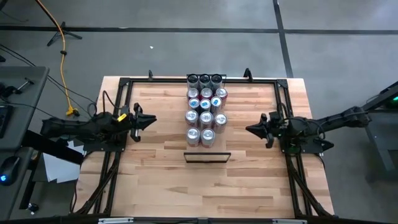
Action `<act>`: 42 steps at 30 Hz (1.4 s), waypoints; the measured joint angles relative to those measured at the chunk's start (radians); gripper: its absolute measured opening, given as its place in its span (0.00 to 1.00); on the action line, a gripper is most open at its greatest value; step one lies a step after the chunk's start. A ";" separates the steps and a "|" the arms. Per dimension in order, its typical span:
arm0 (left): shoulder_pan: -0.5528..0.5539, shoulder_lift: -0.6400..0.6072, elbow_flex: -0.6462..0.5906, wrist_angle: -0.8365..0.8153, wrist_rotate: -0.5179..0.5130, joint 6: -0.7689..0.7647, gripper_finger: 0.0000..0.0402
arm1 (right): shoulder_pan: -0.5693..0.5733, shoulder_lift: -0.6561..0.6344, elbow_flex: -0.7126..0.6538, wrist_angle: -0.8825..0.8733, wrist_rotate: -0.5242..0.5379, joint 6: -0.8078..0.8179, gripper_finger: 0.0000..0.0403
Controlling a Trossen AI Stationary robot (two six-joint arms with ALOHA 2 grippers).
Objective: Place canned beverage on shelf
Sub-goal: Return to Home Position
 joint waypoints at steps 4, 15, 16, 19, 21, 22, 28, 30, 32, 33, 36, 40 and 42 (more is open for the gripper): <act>0.000 -0.010 0.000 -0.038 -0.005 -0.023 0.00 | -0.001 -0.010 -0.064 0.047 0.013 0.007 0.00; 0.000 -0.009 0.000 -0.123 -0.002 -0.080 0.01 | -0.001 -0.013 -0.130 -0.017 -0.016 -0.174 0.00; 0.000 -0.009 0.000 -0.126 -0.003 -0.080 0.02 | -0.001 -0.013 -0.130 -0.028 -0.027 -0.203 0.00; 0.000 -0.009 0.000 -0.128 -0.004 -0.080 0.02 | -0.001 -0.012 -0.130 -0.069 -0.030 -0.287 0.00; 0.000 -0.009 0.000 -0.128 -0.004 -0.080 0.02 | -0.001 -0.012 -0.130 -0.110 -0.023 -0.299 0.00; 0.000 -0.009 0.000 -0.128 -0.004 -0.080 0.02 | -0.001 -0.012 -0.130 -0.134 -0.022 -0.299 0.00; 0.000 -0.009 0.000 -0.130 -0.004 -0.080 0.02 | -0.001 -0.011 -0.130 -0.203 -0.020 -0.191 0.00; 0.000 -0.009 0.000 -0.130 -0.004 -0.080 0.02 | -0.001 -0.011 -0.130 -0.209 -0.020 -0.161 0.00; 0.000 -0.009 0.000 -0.131 -0.004 -0.081 0.02 | -0.001 -0.011 -0.130 -0.215 -0.020 -0.150 0.00; 0.000 -0.009 0.000 -0.131 -0.004 -0.080 0.02 | -0.001 -0.011 -0.130 -0.215 -0.020 -0.151 0.00; 0.000 -0.009 0.000 -0.131 -0.004 -0.080 0.02 | -0.001 -0.011 -0.130 -0.215 -0.020 -0.152 0.00; 0.000 -0.009 0.000 -0.131 -0.004 -0.080 0.02 | -0.001 -0.011 -0.130 -0.215 -0.020 -0.152 0.00; 0.000 -0.009 0.000 -0.131 -0.004 -0.081 0.02 | -0.001 -0.011 -0.131 -0.215 -0.020 -0.152 0.00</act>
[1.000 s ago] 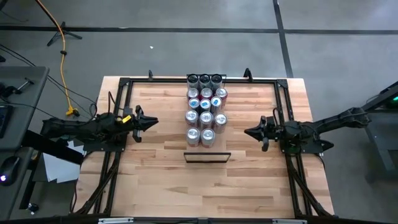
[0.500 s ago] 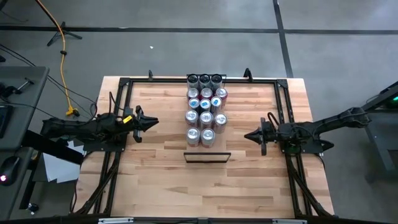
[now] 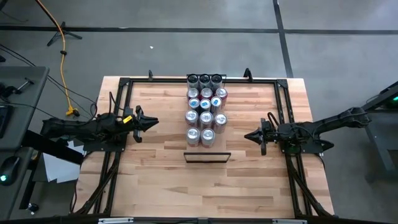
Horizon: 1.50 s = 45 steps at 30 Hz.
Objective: Place canned beverage on shelf
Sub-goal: Return to Home Position
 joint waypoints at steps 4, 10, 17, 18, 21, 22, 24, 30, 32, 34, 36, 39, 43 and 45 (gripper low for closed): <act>0.000 0.000 0.000 0.000 0.000 0.000 0.02 | 0.000 0.000 0.000 0.000 0.000 0.000 0.00; 0.000 0.000 0.000 0.000 0.000 0.000 0.02 | 0.000 0.000 0.000 0.000 0.000 0.000 0.00; 0.000 0.000 0.000 -0.001 0.000 0.132 0.02 | 0.000 0.000 0.000 0.000 0.000 0.000 0.00; -0.002 -0.009 0.000 -0.004 0.001 0.159 0.02 | 0.000 0.000 0.000 0.000 0.000 0.000 0.00; -0.026 -0.102 0.000 -0.106 0.015 0.208 0.02 | 0.000 0.000 0.000 0.000 0.000 0.000 0.00; -0.034 -0.146 0.001 -0.172 0.016 0.214 0.02 | 0.000 0.000 0.000 0.000 0.000 0.000 0.00; -0.037 -0.141 -0.001 -0.219 0.046 0.247 0.02 | 0.000 0.000 0.000 0.001 0.000 0.000 0.00; -0.020 -0.144 0.000 -0.244 0.219 0.284 0.02 | 0.000 0.000 0.000 -0.006 -0.003 0.000 0.00; -0.014 -0.144 0.000 -0.243 0.220 0.275 0.02 | 0.000 0.000 0.000 -0.007 -0.004 0.000 0.00; -0.011 -0.144 0.000 -0.243 0.214 0.263 0.02 | 0.000 0.000 0.000 -0.007 -0.004 0.000 0.00; -0.011 -0.144 0.000 -0.237 0.215 0.238 0.02 | 0.000 0.000 0.000 -0.007 -0.004 0.000 0.00; -0.006 -0.144 0.000 -0.231 0.216 0.183 0.02 | 0.000 0.000 0.000 -0.007 -0.005 0.000 0.00; 0.006 -0.144 0.000 -0.231 0.215 0.151 0.02 | 0.000 0.000 0.000 -0.007 -0.006 0.000 0.00; 0.006 -0.138 0.000 -0.231 0.215 0.148 0.02 | 0.000 0.000 0.000 -0.007 -0.006 0.000 0.00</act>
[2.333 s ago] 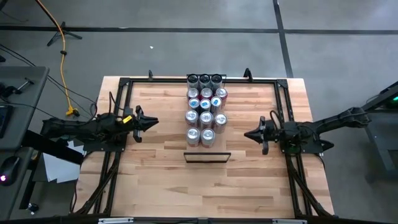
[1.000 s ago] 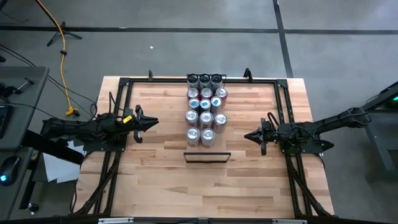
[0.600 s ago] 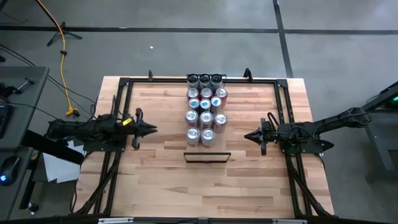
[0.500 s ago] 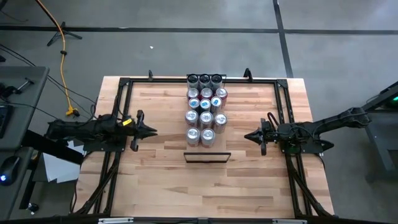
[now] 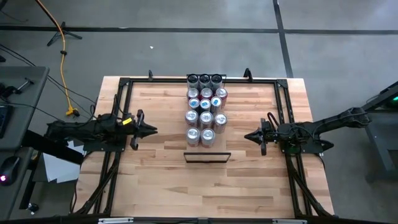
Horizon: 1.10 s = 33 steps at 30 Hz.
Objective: Place canned beverage on shelf
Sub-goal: Return to Home Position
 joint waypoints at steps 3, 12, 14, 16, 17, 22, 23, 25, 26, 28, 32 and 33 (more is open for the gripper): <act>0.000 0.016 -0.001 -0.010 0.000 0.000 0.02 | 0.000 0.000 0.000 0.000 0.000 0.000 0.00; 0.000 0.016 -0.001 -0.009 -0.001 0.000 0.02 | 0.000 0.000 0.000 0.000 0.000 0.000 0.00; 0.000 0.016 -0.001 -0.007 -0.001 0.000 0.02 | 0.000 -0.001 0.000 0.000 0.000 0.000 0.00; 0.000 0.016 -0.001 -0.008 -0.002 0.000 0.02 | 0.000 -0.029 0.000 -0.022 0.000 0.000 0.00; 0.000 0.016 -0.001 -0.008 -0.002 0.000 0.02 | 0.000 -0.052 0.000 -0.031 -0.001 0.000 0.00; 0.000 0.016 -0.001 -0.008 -0.003 0.000 0.02 | -0.022 -0.223 0.000 -0.034 -0.024 -0.237 0.00; 0.000 0.016 -0.001 -0.008 -0.003 0.000 0.02 | -0.033 -0.262 0.000 -0.034 -0.023 -0.316 0.00; 0.000 0.016 -0.001 -0.008 -0.003 0.000 0.02 | -0.063 -0.342 0.000 -0.034 -0.025 -0.479 0.00; 0.000 0.016 -0.001 -0.008 -0.003 0.000 0.02 | -0.082 -0.383 0.000 -0.034 -0.026 -0.553 0.00; 0.000 0.017 -0.001 -0.007 -0.003 0.001 0.02 | -0.118 -0.392 0.000 -0.018 -0.025 -0.636 0.00; 0.000 0.020 -0.001 -0.009 -0.002 0.001 0.02 | -0.145 -0.392 0.000 -0.032 -0.023 -0.504 0.00; 0.000 0.020 -0.001 -0.009 -0.002 0.000 0.02 | -0.146 -0.392 0.000 -0.032 -0.023 -0.462 0.00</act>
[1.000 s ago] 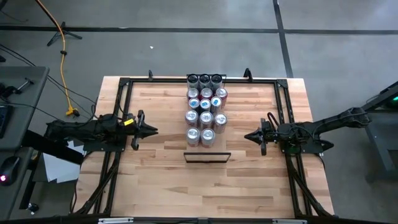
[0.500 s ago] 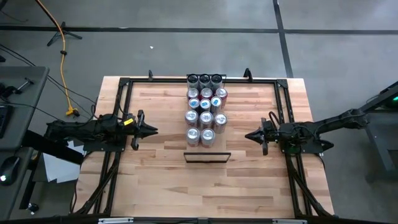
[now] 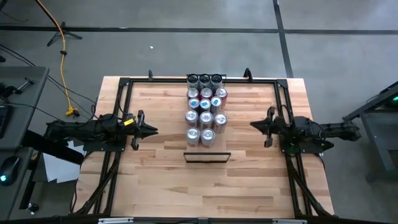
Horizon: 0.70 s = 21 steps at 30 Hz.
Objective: Place canned beverage on shelf
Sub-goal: Return to Home Position
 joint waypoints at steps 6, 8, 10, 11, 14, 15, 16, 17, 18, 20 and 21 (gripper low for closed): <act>0.000 0.004 0.000 -0.002 0.001 0.000 0.02 | 0.001 0.000 0.000 -0.001 -0.003 0.041 0.00; 0.000 0.004 0.000 -0.003 0.001 0.000 0.02 | 0.001 0.000 0.000 -0.001 -0.003 0.035 0.00; 0.000 0.004 0.000 -0.003 0.001 0.000 0.02 | 0.001 0.008 0.000 -0.001 -0.003 0.044 0.00; 0.000 0.004 0.000 -0.003 0.001 0.000 0.02 | 0.001 0.012 0.000 -0.001 -0.003 0.043 0.00; 0.000 0.004 0.000 -0.003 0.001 0.000 0.02 | 0.001 0.014 0.000 -0.002 -0.003 0.043 0.00; 0.000 0.004 0.000 -0.003 0.001 0.000 0.02 | 0.001 0.013 0.000 -0.001 -0.003 0.043 0.00; 0.000 0.004 0.000 -0.003 0.001 0.000 0.02 | 0.001 0.013 0.000 -0.001 -0.003 0.043 0.00; 0.000 0.004 0.000 -0.002 0.001 0.000 0.02 | 0.001 0.013 0.000 -0.002 -0.003 0.043 0.00; 0.000 0.004 0.000 -0.002 0.001 0.000 0.02 | 0.001 0.013 0.000 -0.002 -0.003 0.043 0.00; 0.000 0.004 0.000 -0.002 0.001 0.000 0.02 | 0.001 0.013 0.000 -0.001 -0.003 0.043 0.00; 0.000 0.004 0.000 -0.002 0.001 0.000 0.02 | 0.001 0.013 0.000 -0.001 -0.003 0.043 0.00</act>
